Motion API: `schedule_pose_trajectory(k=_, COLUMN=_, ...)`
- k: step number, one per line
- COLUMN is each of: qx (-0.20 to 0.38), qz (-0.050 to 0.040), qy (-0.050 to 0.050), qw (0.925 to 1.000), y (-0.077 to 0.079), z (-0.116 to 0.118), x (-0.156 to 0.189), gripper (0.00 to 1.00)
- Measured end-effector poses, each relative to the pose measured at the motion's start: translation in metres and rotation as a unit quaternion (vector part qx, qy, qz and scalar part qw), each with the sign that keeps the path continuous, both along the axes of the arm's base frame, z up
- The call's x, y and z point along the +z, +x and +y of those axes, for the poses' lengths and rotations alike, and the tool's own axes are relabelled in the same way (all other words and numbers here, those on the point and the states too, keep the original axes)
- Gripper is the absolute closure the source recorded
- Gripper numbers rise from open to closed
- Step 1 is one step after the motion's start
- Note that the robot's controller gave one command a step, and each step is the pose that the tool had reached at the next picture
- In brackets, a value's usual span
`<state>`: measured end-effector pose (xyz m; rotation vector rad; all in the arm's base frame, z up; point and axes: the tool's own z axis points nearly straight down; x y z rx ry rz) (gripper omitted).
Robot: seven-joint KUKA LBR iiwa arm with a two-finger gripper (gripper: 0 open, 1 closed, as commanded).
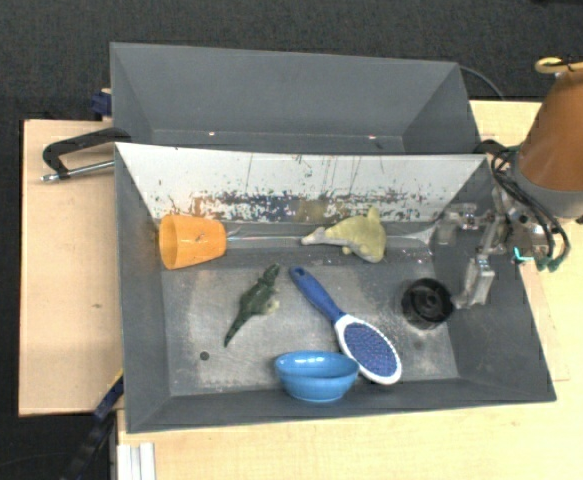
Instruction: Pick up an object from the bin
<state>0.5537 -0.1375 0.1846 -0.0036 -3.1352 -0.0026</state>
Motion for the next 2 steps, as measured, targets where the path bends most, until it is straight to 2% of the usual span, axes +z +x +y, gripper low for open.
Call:
schedule_pose_trajectory(k=1, qx=0.197, qz=-0.0015, qy=0.001, qw=0.9805, y=-0.016, z=-0.011, x=-0.087, gripper=0.00)
schedule_pose_trajectory(k=2, qx=0.283, qz=-0.0081, qy=-0.001, qw=0.9591, y=-0.015, z=-0.012, x=-0.111, gripper=0.00)
